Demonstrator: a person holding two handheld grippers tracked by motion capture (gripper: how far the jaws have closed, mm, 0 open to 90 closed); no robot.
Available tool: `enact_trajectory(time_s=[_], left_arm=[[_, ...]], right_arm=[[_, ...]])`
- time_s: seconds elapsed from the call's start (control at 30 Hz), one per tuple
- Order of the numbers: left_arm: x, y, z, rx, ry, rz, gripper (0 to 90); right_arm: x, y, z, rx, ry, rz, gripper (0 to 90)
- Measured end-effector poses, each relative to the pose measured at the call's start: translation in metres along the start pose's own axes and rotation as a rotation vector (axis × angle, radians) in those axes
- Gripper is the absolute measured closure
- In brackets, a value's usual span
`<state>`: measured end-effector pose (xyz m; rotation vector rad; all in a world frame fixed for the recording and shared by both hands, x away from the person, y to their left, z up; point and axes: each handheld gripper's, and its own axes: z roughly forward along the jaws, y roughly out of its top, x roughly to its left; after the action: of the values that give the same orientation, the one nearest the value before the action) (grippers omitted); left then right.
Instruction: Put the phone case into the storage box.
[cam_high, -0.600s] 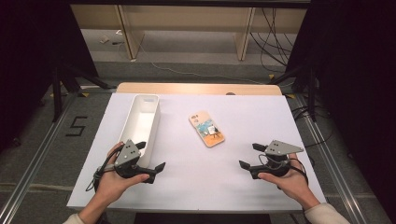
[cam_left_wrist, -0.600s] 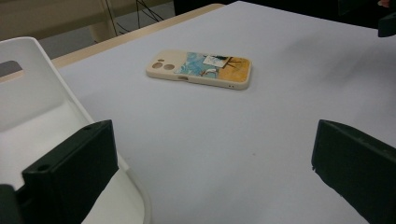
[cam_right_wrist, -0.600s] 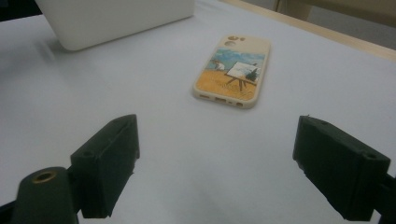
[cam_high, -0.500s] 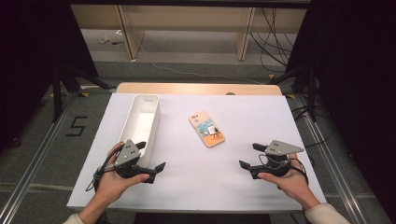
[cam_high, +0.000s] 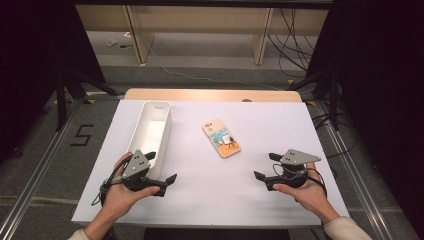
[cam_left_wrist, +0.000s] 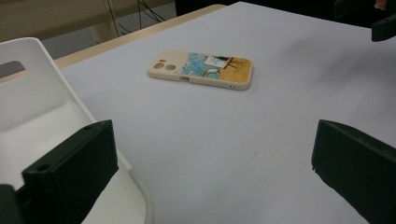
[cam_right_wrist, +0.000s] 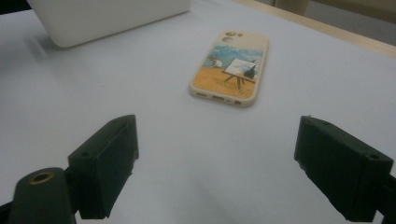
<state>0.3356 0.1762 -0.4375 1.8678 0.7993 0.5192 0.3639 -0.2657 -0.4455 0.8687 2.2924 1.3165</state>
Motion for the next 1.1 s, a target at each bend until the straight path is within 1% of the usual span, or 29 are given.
enact_trajectory(time_s=[0.17,0.2,0.23,0.37,0.4,0.47,0.5,0.57,0.6,0.67,0.7,0.8,0.87,0.93,1.07,1.1], left_arm=[[-0.001,0.0,0.0,-0.001,-0.001,-0.003,0.0],[-0.001,0.0,0.001,-0.001,-0.001,-0.001,0.0],[-0.001,0.0,0.001,-0.001,-0.002,0.0,0.0],[-0.001,0.0,0.001,0.0,-0.002,-0.001,0.0],[-0.001,0.0,0.001,0.0,-0.003,-0.001,0.0],[-0.001,0.0,0.001,0.001,-0.004,0.0,0.0],[-0.001,0.0,0.001,0.0,-0.004,0.0,0.0],[-0.001,0.0,0.001,-0.001,-0.005,0.0,0.0],[-0.002,0.0,0.001,-0.003,-0.005,-0.003,0.0],[-0.002,0.0,0.001,-0.003,-0.006,-0.003,0.0],[-0.002,0.0,0.001,-0.003,-0.006,-0.004,0.0],[-0.002,0.0,0.001,-0.004,-0.006,-0.003,0.0],[-0.002,0.0,0.001,-0.003,-0.008,-0.004,0.0],[-0.002,0.0,0.001,-0.003,-0.01,-0.004,0.0],[-0.002,0.0,0.001,-0.004,-0.011,-0.005,0.0],[-0.002,0.0,0.001,-0.004,-0.012,-0.005,0.0]], right_arm=[[0.0,0.004,0.005,-0.004,0.001,-0.004,14.5],[-0.003,0.006,0.009,-0.003,-0.005,-0.003,14.6],[-0.003,0.006,0.009,-0.003,-0.005,-0.003,14.6],[-0.007,0.009,0.016,-0.002,-0.018,0.018,14.9],[-0.009,0.012,0.021,0.004,-0.024,0.03,14.9],[-0.009,0.013,0.024,0.005,-0.026,0.032,14.9],[-0.01,0.016,0.03,0.01,-0.024,0.03,14.6],[-0.01,0.017,0.033,0.014,-0.026,0.028,14.5],[-0.01,0.021,0.041,0.018,-0.026,0.029,14.0],[-0.01,0.025,0.047,0.023,-0.026,0.031,13.2],[-0.01,0.025,0.047,0.023,-0.026,0.031,13.2],[-0.01,0.031,0.058,0.036,-0.021,0.033,12.1],[-0.01,0.036,0.067,0.045,-0.017,0.031,11.5],[-0.008,0.042,0.081,0.061,-0.015,0.028,11.0],[-0.006,0.049,0.1,0.088,-0.013,0.02,10.1],[-0.006,0.049,0.1,0.088,-0.013,0.02,10.1]])
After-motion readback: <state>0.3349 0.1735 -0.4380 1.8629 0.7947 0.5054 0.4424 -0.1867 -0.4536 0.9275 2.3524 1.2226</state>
